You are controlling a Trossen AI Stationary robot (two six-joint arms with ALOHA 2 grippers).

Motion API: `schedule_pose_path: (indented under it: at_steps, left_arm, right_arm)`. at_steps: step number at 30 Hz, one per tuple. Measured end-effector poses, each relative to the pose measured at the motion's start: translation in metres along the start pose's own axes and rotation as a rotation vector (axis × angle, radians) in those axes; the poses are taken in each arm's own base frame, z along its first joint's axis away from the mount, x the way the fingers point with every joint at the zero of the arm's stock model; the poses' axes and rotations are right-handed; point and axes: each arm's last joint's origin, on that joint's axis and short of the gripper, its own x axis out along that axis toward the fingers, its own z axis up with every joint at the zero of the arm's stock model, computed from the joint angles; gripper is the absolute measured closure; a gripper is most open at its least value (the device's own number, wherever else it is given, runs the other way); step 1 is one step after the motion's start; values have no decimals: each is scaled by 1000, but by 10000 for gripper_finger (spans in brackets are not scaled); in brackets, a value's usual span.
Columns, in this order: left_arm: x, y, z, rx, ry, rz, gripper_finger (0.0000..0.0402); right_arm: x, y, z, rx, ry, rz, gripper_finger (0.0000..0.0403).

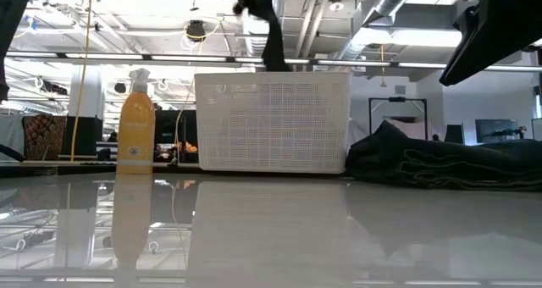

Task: Fold laundry
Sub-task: Remove the black t-shirt from the white bin

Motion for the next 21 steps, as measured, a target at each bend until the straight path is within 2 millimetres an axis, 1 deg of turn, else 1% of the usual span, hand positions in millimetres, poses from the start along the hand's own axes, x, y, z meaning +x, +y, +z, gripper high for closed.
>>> schedule_pose_path:
  at_steps: [1, 3, 5, 7, 8, 10, 11, 13, 14, 16, 17, 19, 21]
  left_arm:
    - [-12, 4, 13, -16, -54, 7, 401]
    - [-44, 13, 41, -56, -188, 0, 401]
    - [-85, 22, 70, -101, -370, -36, 401]
    - [-124, 27, 90, -160, -580, -106, 401]
    - [-146, 29, 95, -198, -719, -152, 401]
    - [-185, 35, 98, -252, -937, -267, 402]
    - [-210, 38, 100, -273, -1062, -314, 401]
    - [-250, 44, 96, -284, -1193, -413, 401]
    - [-271, 47, 91, -277, -1228, -456, 401]
    - [-297, 48, 79, -249, -1210, -544, 401]
    - [-307, 47, 71, -237, -1170, -593, 401]
    - [-315, 42, 57, -226, -1050, -668, 401]
    - [-312, 32, 42, -217, -880, -742, 401]
  right_arm:
    - [0, 0, 0, 0, 0, 0, 281]
    - [0, 0, 0, 0, -1, -2, 281]
    - [1, 0, 0, -2, -13, -15, 281]
    - [1, 0, 0, -8, -22, -27, 281]
    - [1, 0, 1, -8, -29, -33, 281]
    - [2, -1, 0, -10, -42, -46, 281]
    - [3, -1, -2, -13, -46, -55, 281]
    - [5, -2, -5, -20, -45, -69, 281]
    - [7, -3, -5, -16, -45, -73, 281]
    - [11, -5, -7, -6, -46, -77, 281]
    - [12, -5, -7, -1, -48, -77, 281]
    - [16, -6, -7, 18, -55, -78, 281]
    - [20, -8, -4, 38, -65, -78, 281]
